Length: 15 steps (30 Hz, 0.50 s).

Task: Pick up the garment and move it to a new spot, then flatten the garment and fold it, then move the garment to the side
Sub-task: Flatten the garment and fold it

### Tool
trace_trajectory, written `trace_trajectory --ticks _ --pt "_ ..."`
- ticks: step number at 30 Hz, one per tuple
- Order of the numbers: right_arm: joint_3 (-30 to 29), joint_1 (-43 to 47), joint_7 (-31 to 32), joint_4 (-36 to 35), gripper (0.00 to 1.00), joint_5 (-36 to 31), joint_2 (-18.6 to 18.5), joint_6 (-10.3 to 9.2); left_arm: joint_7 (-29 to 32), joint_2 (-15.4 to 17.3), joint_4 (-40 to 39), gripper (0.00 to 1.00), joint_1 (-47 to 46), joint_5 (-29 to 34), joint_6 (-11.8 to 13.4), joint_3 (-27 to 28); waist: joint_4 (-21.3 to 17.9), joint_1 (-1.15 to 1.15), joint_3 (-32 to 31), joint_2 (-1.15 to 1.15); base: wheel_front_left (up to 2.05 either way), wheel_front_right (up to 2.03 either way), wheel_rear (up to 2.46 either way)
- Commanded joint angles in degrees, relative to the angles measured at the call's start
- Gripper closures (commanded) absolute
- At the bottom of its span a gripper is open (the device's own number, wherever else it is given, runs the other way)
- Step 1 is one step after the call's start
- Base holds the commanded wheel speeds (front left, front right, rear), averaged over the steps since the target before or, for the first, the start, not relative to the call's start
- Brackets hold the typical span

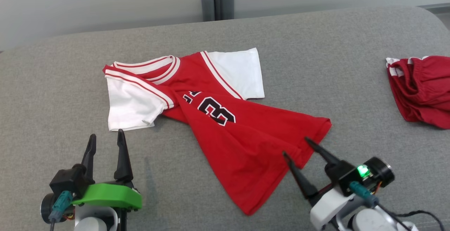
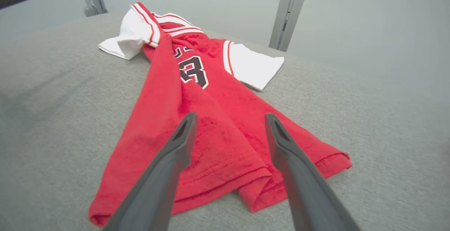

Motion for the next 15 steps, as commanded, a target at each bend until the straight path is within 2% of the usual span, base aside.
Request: trace_trajectory --ticks 1,5,8,11,15 --pt "-2.65 -1.46 0.41 -0.42 0.0 -1.05 -0.53 -0.09 -0.18 0.07 -0.07 0.0 0.55 0.03 0.03 0.13 0.3 0.0 0.15 0.0 0.0 0.0 0.0" --pt "-8.64 -3.47 1.71 2.23 0.0 -2.69 -0.81 -0.09 -0.18 0.04 -0.2 0.0 0.26 0.12 -0.01 -0.07 1.42 0.0 0.68 0.0 0.0 0.0 0.0" --pt "-11.93 -4.69 2.56 7.15 0.0 -1.91 -0.56 -0.09 -0.18 0.03 -0.14 0.0 -0.13 0.16 0.06 -0.16 2.75 0.0 1.16 0.0 0.0 0.0 0.0" --pt "-13.74 -5.15 2.72 12.09 0.0 -1.69 -0.64 -0.09 -0.18 0.02 -0.01 0.0 -0.29 0.17 0.11 -0.26 3.97 0.0 1.54 0.0 0.0 0.0 0.0" --pt "-15.08 -5.28 2.62 17.61 0.0 1.87 1.05 -0.09 -0.18 0.01 0.19 0.0 0.2 0.12 0.12 -0.11 5.25 0.0 1.66 0.0 0.0 0.0 0.0"
